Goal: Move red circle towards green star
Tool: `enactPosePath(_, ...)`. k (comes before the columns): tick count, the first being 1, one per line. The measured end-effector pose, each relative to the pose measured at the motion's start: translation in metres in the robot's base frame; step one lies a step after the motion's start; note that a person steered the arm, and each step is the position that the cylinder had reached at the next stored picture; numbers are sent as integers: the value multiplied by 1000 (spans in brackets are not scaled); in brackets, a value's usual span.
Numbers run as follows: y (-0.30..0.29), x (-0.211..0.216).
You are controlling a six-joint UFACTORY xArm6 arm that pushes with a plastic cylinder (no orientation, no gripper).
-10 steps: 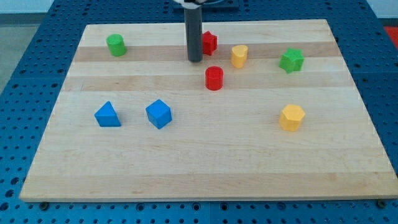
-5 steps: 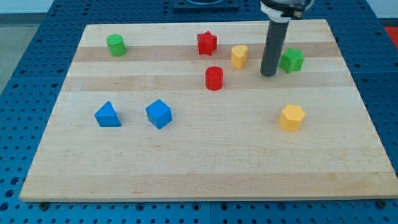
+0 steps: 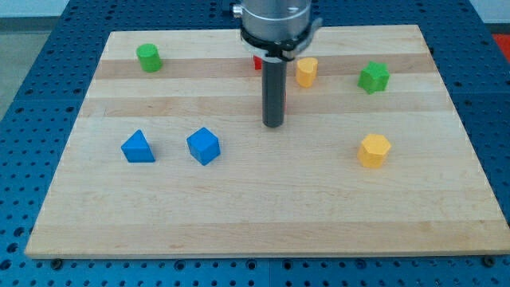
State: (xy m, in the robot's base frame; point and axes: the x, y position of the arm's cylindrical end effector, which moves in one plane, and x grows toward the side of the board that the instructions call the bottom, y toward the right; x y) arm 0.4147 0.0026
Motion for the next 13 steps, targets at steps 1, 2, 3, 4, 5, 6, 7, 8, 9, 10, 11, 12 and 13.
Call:
enactPosePath(1, -14, -2)
enactPosePath(2, -11, -17)
enactPosePath(3, 26, -19)
enactPosePath(4, 56, -11)
enactPosePath(5, 80, -1)
enactPosePath(6, 75, 11)
enactPosePath(7, 27, 17)
enactPosePath(8, -15, 17)
enactPosePath(9, -35, -10)
enactPosePath(10, -35, -49)
enactPosePath(11, -35, -49)
enactPosePath(12, -23, -49)
enactPosePath(13, 27, -55)
